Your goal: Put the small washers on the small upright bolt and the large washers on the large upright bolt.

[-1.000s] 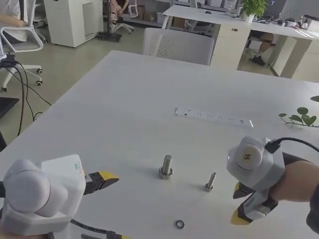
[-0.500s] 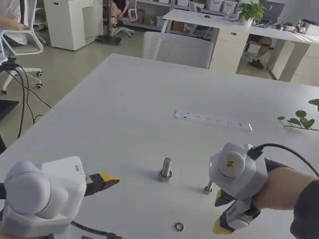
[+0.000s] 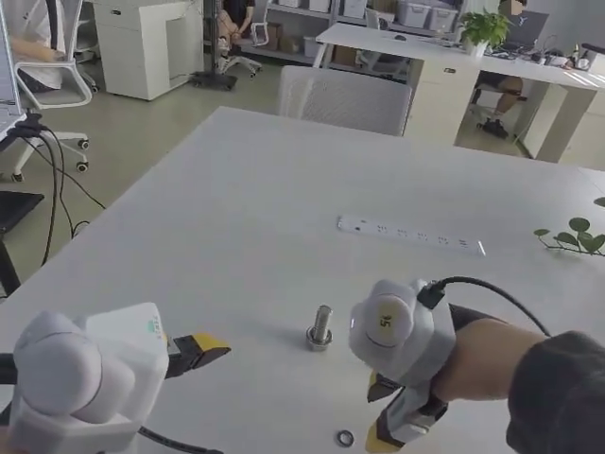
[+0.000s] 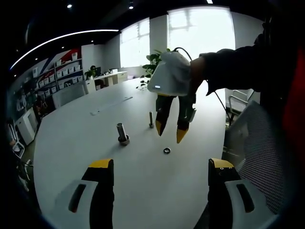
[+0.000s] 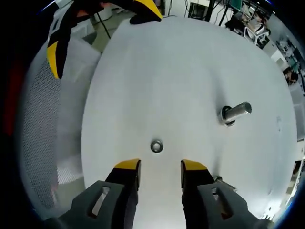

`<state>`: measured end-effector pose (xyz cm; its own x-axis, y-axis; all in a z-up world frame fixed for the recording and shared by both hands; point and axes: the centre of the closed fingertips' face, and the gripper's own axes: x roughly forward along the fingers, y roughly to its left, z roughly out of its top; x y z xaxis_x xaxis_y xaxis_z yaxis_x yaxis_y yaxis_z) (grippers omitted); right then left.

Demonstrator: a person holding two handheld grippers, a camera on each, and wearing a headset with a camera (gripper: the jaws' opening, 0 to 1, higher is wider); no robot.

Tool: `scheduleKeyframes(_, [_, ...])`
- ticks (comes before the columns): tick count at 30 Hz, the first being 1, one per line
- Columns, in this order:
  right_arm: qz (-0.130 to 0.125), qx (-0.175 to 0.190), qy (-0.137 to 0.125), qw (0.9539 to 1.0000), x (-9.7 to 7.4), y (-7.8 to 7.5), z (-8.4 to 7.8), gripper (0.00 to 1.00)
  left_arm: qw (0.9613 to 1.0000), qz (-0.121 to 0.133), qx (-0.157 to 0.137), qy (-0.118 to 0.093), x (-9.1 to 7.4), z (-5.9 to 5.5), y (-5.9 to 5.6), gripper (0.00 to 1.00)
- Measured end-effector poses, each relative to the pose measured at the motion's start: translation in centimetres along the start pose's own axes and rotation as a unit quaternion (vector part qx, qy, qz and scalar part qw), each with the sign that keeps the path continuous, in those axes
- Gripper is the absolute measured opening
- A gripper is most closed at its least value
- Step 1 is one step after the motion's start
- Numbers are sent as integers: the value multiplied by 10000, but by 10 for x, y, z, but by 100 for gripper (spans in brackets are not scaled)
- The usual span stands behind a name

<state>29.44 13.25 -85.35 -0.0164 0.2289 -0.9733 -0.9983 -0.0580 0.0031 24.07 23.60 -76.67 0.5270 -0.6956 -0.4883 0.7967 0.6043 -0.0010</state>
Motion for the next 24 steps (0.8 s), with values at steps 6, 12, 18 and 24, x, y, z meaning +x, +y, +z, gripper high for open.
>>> scheduleKeyframes(6, [98, -79, 11, 9999, 9, 3, 5, 33, 10000, 7, -11, 1, 0, -1, 0, 81])
scheduleKeyframes(12, [199, -123, 35, 9997, 16, 8, 7, 31, 10000, 9, -20, -6, 0, -1, 0, 81])
scheduleKeyframes(18, [208, -153, 62, 9996, 20, 7, 8, 29, 10000, 25, -33, -18, -1, -1, 1, 81])
scheduleKeyframes(24, [234, -194, 81, 9995, 24, 8, 10, 27, 10000, 43, -39, -23, -2, -2, 2, 81])
